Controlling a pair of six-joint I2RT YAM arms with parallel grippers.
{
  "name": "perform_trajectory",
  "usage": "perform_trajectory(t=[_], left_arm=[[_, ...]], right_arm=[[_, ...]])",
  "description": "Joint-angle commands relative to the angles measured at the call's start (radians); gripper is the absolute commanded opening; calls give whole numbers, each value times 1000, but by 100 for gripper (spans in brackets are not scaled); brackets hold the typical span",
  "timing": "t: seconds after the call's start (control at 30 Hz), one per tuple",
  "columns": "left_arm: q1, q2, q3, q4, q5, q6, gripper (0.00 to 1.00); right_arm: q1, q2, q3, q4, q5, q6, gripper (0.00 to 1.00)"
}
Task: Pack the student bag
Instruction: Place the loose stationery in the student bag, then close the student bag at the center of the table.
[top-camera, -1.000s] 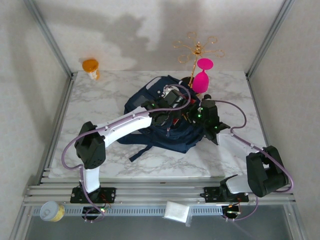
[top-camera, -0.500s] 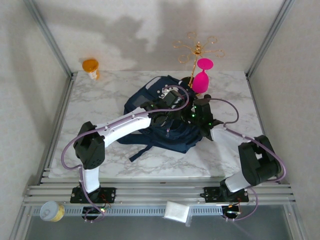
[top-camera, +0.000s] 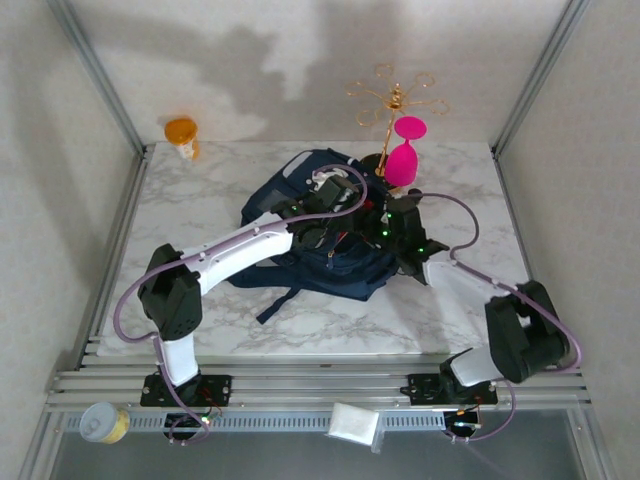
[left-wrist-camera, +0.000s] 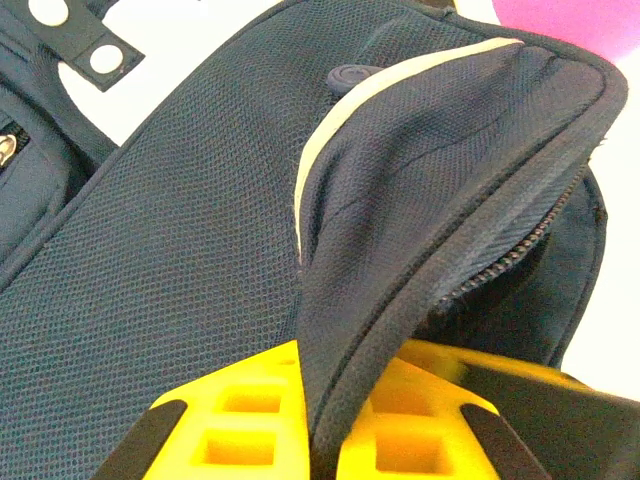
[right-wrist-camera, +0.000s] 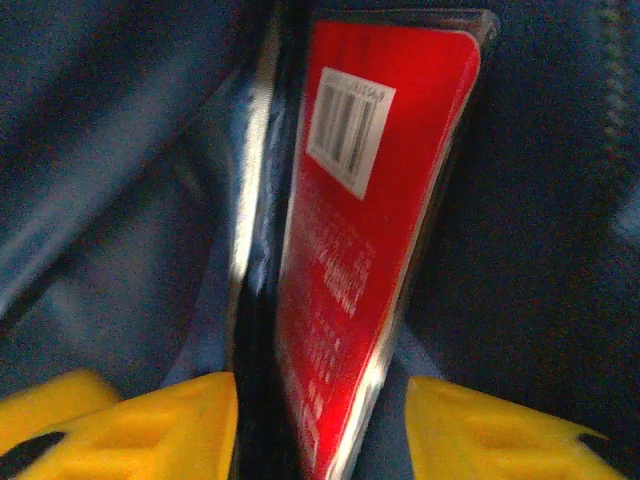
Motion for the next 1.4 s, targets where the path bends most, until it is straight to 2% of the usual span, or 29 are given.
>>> perform_trajectory(t=[0.0, 0.07, 0.13, 0.17, 0.33, 0.5, 0.6, 0.67, 0.7, 0.83, 0.9, 0.97, 1.07, 1.17, 1.23, 1.37], left_arm=[[6, -63, -13, 88, 11, -32, 0], [6, -63, -16, 89, 13, -35, 0], [6, -64, -17, 90, 16, -32, 0], [6, -62, -16, 89, 14, -32, 0], [6, -64, -21, 98, 34, -32, 0], [7, -58, -26, 107, 39, -34, 0], [18, -50, -12, 65, -22, -50, 0], [27, -46, -8, 56, -25, -69, 4], [26, -50, -17, 79, 2, -69, 8], [29, -66, -61, 140, 105, -73, 26], [37, -93, -80, 152, 177, -58, 33], [45, -162, -138, 196, 265, -44, 41], [65, -293, -282, 279, 349, -77, 49], [104, -421, -452, 336, 358, -146, 51], [131, -479, -556, 364, 326, -177, 53], [204, -486, -708, 455, 327, -304, 53]], right_arm=[[-36, -48, -8, -94, -84, -54, 44], [-59, -43, 7, -130, -107, -60, 35], [-68, -25, 31, -152, -95, -76, 31], [-79, -3, 46, -156, -101, -73, 25], [-87, 124, 116, -61, -143, -53, 9], [-57, 238, 189, 22, -184, -20, 2], [-60, 214, 212, -3, -179, -58, 7], [-71, 160, 197, -49, -160, -106, 16], [-90, 129, 184, -89, -159, -121, 23], [-188, -22, 77, -190, -160, -157, 34], [-220, -77, 64, -286, -142, -218, 36], [-216, -108, 92, -429, -62, -295, 36], [-156, -200, 69, -519, 46, -364, 35], [-69, -266, 40, -539, 60, -400, 36], [7, -275, 20, -541, 73, -398, 36], [182, -228, 2, -504, 142, -403, 41]])
